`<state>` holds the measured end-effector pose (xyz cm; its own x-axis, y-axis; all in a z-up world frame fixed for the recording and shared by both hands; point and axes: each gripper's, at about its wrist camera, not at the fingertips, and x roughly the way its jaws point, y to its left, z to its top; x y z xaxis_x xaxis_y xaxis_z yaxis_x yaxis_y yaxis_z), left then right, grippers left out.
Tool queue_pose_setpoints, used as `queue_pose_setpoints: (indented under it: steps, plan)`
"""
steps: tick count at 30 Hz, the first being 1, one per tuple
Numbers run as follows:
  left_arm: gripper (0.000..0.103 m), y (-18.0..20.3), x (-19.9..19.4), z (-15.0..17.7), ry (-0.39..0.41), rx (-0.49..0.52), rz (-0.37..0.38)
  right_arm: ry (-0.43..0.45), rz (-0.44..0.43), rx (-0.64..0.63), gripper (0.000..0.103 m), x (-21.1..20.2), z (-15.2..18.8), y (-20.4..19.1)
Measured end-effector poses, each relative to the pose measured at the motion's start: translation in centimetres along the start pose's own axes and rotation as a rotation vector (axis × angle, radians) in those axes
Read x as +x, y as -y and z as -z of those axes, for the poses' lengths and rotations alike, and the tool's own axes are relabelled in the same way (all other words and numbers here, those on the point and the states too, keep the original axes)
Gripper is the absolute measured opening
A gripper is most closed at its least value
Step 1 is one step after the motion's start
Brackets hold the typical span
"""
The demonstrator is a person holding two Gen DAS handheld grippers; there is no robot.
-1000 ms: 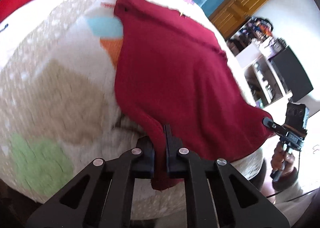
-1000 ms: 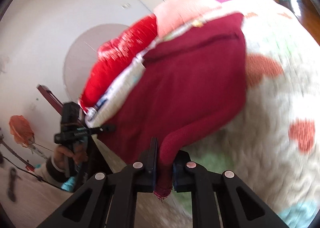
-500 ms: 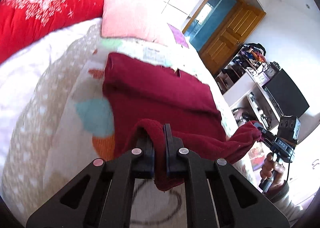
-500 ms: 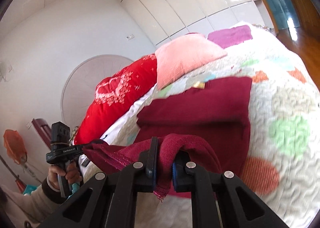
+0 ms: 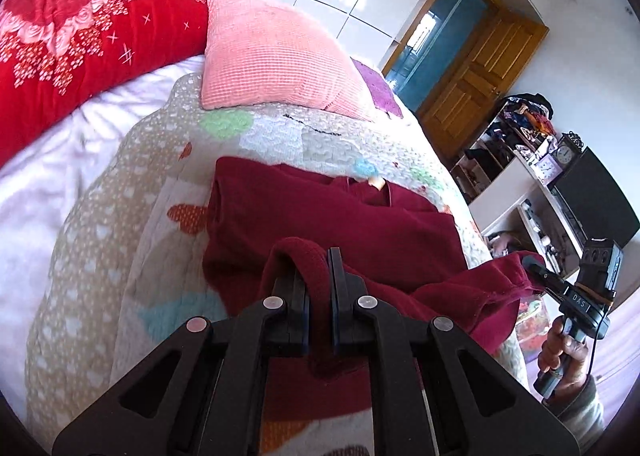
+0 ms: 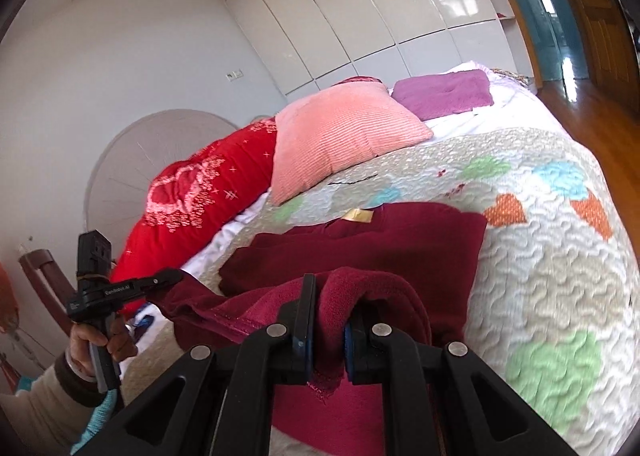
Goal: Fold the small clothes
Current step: 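Lift the hem end with both tools and fold it toward the collar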
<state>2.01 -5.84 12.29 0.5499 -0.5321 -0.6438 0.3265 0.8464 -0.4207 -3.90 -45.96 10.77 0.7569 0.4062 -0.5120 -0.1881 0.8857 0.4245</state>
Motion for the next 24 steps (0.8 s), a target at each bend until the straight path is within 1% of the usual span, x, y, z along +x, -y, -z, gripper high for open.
queue_pose_setpoints:
  steps: [5,12,15,19,22,24]
  plan:
    - [0.006,-0.1,2.0,-2.1,0.005,0.005,-0.027,-0.012,0.038,0.011,0.010,2.2,-1.3,1.5]
    - [0.006,-1.2,5.8,-4.9,-0.014,-0.007,-0.067,-0.034,0.087,0.022,0.010,6.2,-3.9,4.0]
    - [0.006,-1.6,7.5,-5.3,-0.029,-0.013,-0.090,-0.047,0.110,0.026,0.010,8.1,-4.7,5.0]
    - [0.006,-2.2,9.6,-5.5,-0.043,-0.027,-0.107,-0.095,0.144,0.069,0.010,10.9,-5.3,7.1]
    - [0.006,-2.6,10.7,-5.6,-0.053,-0.038,-0.110,-0.110,0.150,0.095,0.010,12.3,-5.3,8.2]
    - [0.006,-3.1,11.4,-5.9,-0.067,-0.060,-0.095,-0.123,0.148,0.122,0.010,13.2,-5.4,9.0]
